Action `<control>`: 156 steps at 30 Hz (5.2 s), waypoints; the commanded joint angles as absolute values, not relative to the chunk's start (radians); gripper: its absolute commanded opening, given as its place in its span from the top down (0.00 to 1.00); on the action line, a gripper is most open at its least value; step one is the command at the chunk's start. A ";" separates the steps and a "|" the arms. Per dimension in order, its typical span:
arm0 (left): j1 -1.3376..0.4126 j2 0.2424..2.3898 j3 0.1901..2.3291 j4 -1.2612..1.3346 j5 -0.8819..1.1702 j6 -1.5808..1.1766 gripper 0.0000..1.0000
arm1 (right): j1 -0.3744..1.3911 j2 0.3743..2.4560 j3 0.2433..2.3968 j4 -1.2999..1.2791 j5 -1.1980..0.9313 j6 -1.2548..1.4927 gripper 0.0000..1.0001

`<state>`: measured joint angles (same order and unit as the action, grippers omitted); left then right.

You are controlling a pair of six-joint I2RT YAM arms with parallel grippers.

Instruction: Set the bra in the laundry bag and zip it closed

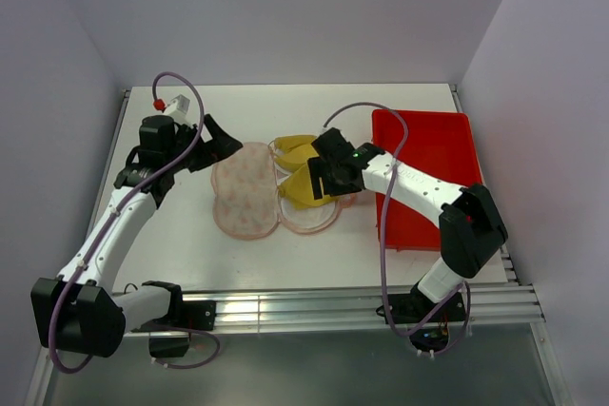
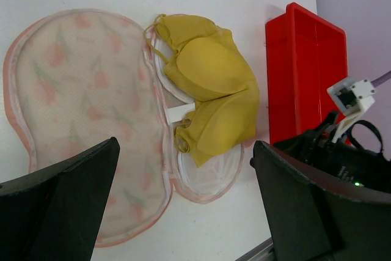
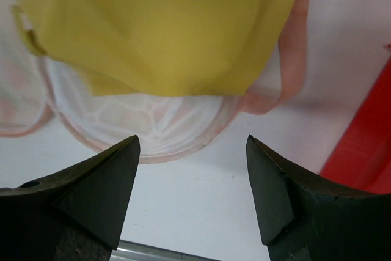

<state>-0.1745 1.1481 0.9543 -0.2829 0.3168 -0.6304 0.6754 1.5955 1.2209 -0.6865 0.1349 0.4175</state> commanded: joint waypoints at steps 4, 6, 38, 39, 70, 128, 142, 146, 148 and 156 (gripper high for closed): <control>-0.209 1.163 0.982 -0.259 0.316 -0.664 0.01 | 0.666 1.554 1.121 -0.523 0.238 0.500 0.23; -0.215 1.164 0.973 -0.250 0.318 -0.670 0.01 | 0.666 1.557 1.095 -0.473 0.248 0.506 0.25; -0.218 1.177 0.937 -0.239 0.311 -0.658 0.01 | 0.627 1.582 0.922 -0.215 0.204 0.575 0.36; -0.218 1.177 0.937 -0.239 0.311 -0.660 0.01 | 0.627 1.578 0.923 -0.213 0.204 0.574 0.37; -0.221 1.206 0.945 -0.239 0.302 -0.678 0.01 | 0.614 1.470 1.011 -0.449 -0.178 0.450 0.86; -0.655 1.615 0.884 0.086 -0.012 -0.781 0.66 | 0.592 1.367 0.996 -0.428 0.120 0.480 0.47; -0.655 1.657 1.057 -0.146 0.277 -0.701 1.00 | 0.569 1.462 1.092 -0.428 0.084 0.462 0.47; -0.653 1.693 1.094 -0.212 0.353 -0.672 1.00 | 0.537 1.492 1.127 -0.408 0.054 0.463 0.47; -0.653 1.703 1.100 -0.238 0.368 -0.666 1.00 | 0.528 1.517 1.140 -0.400 0.035 0.462 0.46; -0.604 1.710 1.071 -0.262 0.500 -0.660 1.00 | 0.512 1.588 1.155 -0.365 0.006 0.463 0.46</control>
